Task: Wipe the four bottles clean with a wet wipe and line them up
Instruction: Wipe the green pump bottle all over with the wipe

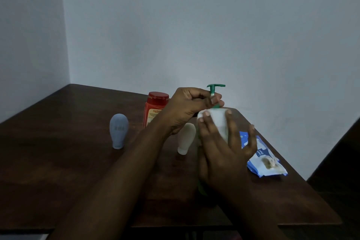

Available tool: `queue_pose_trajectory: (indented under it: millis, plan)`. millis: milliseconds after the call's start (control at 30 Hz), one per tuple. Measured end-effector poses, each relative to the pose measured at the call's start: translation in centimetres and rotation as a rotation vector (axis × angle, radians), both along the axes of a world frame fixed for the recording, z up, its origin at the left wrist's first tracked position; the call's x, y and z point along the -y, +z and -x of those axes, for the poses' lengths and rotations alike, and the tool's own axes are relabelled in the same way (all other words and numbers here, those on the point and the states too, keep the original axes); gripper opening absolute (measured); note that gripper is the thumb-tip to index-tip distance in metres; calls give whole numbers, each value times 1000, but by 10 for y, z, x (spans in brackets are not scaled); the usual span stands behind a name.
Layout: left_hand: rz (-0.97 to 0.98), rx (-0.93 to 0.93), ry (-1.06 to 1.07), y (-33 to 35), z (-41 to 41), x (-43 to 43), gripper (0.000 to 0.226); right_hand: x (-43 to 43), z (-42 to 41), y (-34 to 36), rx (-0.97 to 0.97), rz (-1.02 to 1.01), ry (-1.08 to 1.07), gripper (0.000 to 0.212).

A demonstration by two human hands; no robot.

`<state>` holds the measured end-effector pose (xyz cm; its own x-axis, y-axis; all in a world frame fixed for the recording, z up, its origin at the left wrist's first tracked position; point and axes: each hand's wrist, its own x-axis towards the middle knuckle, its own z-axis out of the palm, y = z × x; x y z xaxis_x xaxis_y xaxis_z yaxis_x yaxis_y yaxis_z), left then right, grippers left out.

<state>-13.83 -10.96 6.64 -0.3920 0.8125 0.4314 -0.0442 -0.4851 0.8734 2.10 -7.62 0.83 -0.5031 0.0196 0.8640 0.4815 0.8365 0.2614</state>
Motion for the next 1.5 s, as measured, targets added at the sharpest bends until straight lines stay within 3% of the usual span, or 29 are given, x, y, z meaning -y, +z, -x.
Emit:
queue_pose_trajectory:
  millis: [67, 200, 367, 533, 700, 867, 1000, 1200, 1367, 1500]
  plan:
    - [-2, 8, -6, 0, -1, 0, 16, -3, -2, -3, 46, -46, -30, 54]
    - [-3, -40, 53, 1, 1, 0, 8, -18, -7, 7, -64, 121, -99, 55]
    - [-3, -5, 4, 0, -1, 2, 23, -9, -12, -2, 127, -82, 62, 51]
    - [-12, -43, 49, 0, -1, 2, 26, -19, -9, 9, -32, 130, -22, 55]
    - [-16, -3, 9, -1, 1, 2, 18, -10, -9, 1, 103, -41, 55, 52]
    - [-5, -44, 77, -1, 2, 1, 21, -17, -6, 12, -114, 306, 35, 54]
    - [-15, -28, 34, -2, 3, 1, 29, -10, -7, 0, 111, 9, 43, 56]
    - [-6, -34, 62, -3, 4, -2, 24, -23, -5, 9, -149, 292, 40, 54]
    - [-10, -20, 61, -4, 8, -3, 26, -20, -10, -2, 136, -56, 87, 54]
    - [-4, -30, 79, -2, 6, -5, 22, -31, -9, 12, 92, 48, 55, 57]
